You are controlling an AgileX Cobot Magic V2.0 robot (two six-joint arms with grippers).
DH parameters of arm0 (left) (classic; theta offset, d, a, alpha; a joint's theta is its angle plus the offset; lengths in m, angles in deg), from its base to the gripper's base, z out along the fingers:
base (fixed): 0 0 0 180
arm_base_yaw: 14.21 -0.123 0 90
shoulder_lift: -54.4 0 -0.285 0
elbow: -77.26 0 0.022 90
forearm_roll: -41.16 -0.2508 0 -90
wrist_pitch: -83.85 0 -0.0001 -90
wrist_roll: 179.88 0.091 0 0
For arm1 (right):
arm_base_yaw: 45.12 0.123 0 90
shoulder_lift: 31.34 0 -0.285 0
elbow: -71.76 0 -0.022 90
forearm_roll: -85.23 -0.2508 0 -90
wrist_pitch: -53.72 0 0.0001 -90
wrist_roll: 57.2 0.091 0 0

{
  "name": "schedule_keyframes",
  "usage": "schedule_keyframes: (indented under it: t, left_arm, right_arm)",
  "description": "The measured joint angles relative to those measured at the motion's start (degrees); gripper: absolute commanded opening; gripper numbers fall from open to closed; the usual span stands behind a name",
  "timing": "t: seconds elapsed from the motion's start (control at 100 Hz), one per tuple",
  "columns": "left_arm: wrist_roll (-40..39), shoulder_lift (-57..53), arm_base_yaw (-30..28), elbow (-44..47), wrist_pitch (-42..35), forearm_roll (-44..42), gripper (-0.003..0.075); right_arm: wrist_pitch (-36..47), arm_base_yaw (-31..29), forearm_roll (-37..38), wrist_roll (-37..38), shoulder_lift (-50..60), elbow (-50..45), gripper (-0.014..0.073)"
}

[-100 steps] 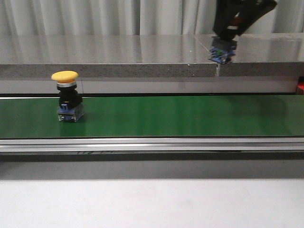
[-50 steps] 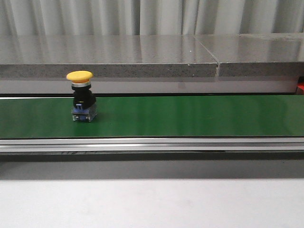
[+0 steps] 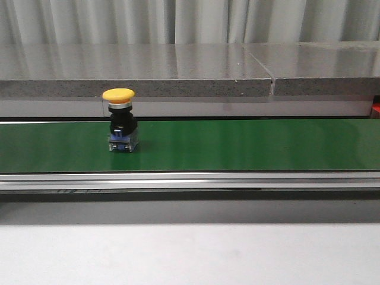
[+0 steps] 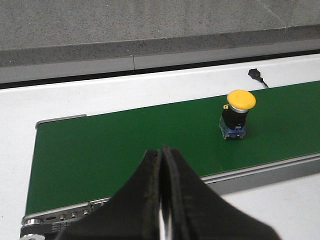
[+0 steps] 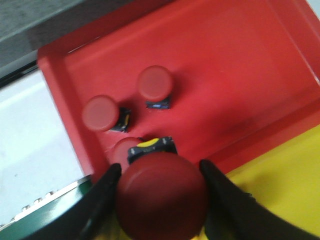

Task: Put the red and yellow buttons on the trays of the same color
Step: 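Carry the red button into the red tray and open the right gripper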

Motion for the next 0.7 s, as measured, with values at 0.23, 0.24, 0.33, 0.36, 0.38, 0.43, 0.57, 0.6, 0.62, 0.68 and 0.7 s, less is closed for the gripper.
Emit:
schedule_keyframes:
  t: [0.23,0.24,0.33,0.36,0.38,0.43,0.57,0.6,0.62,0.68,0.7]
  left_arm:
    - [0.00,0.00,0.00,0.00,0.00,0.00,-0.0021]
    - [0.00,0.00,0.00,0.00,0.00,0.00,-0.0021]
    - [0.00,0.00,0.00,0.00,0.00,0.00,-0.0021]
    - [0.00,0.00,0.00,0.00,0.00,0.00,-0.0021]
    - [0.00,0.00,0.00,0.00,0.00,0.00,-0.0021]
    - [0.00,0.00,0.00,0.00,0.00,0.00,-0.0021]
    - [0.00,0.00,0.00,0.00,0.00,0.00,-0.0021]
    - [0.00,0.00,0.00,0.00,0.00,0.00,-0.0021]
    - [0.00,0.00,0.00,0.00,0.00,0.00,-0.0021]
    - [0.00,0.00,0.00,0.00,0.00,0.00,-0.0021]
    - [0.00,0.00,0.00,0.00,0.00,0.00,-0.0021]
  right_arm:
    - [2.38,-2.67,0.18,0.60,-4.73,0.00,0.0129]
    - [2.38,-2.67,0.18,0.60,-5.15,0.00,0.0129]
    - [3.16,-2.67,0.03,0.60,-7.97,0.00,0.0129]
    - [3.52,-2.67,-0.10,0.60,-8.80,0.00,0.0129]
    - [3.83,-2.67,-0.10,0.60,-9.42,0.00,0.0129]
    - [4.63,-2.67,-0.22,0.60,-10.77,0.00,0.0129]
    - [6.87,-2.67,-0.35,0.60,-14.01,0.00,0.0129]
    - [7.15,-2.67,-0.58,0.60,-14.59,0.00,0.0129]
    - [7.42,-2.67,-0.78,0.60,-15.03,0.00,0.0129]
    - [8.08,-2.67,-1.19,0.60,-16.13,0.00,0.0129]
    - [8.28,-2.67,-1.47,0.60,-16.42,0.00,0.0129]
